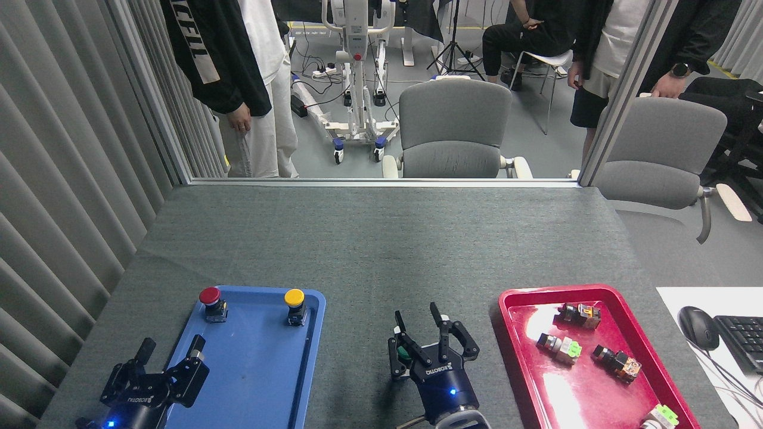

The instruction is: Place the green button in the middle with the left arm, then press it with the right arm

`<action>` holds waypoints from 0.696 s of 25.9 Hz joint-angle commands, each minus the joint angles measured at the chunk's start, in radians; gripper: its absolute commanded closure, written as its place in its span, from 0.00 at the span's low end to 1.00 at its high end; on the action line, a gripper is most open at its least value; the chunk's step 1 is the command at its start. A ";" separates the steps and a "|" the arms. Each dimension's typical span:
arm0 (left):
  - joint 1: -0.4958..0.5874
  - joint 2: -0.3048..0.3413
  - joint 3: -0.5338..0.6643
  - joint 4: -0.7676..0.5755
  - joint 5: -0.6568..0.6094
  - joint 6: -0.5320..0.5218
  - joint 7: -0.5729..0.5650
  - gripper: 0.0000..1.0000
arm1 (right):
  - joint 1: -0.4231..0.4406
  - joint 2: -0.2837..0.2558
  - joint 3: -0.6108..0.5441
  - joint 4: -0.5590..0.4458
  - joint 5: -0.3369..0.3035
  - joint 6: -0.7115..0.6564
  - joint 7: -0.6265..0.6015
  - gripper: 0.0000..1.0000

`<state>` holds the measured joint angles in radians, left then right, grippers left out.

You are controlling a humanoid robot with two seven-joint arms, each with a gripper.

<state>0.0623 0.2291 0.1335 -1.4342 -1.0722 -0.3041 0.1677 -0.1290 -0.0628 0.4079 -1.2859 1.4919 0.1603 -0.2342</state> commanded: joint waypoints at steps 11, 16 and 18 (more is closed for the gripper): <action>-0.018 -0.007 -0.003 -0.011 0.001 0.000 0.000 0.01 | 0.229 -0.028 -0.288 -0.178 -0.001 0.013 0.007 0.01; -0.018 -0.011 -0.002 -0.009 0.000 0.000 0.001 0.01 | 0.233 -0.038 -0.308 -0.178 -0.001 0.016 0.007 0.01; -0.018 -0.013 -0.002 -0.009 -0.002 0.002 0.000 0.01 | 0.233 -0.038 -0.307 -0.178 -0.001 0.015 0.009 0.01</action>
<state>0.0446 0.2192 0.1315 -1.4434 -1.0714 -0.3033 0.1677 0.1017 -0.0979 0.1054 -1.4626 1.4910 0.1754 -0.2265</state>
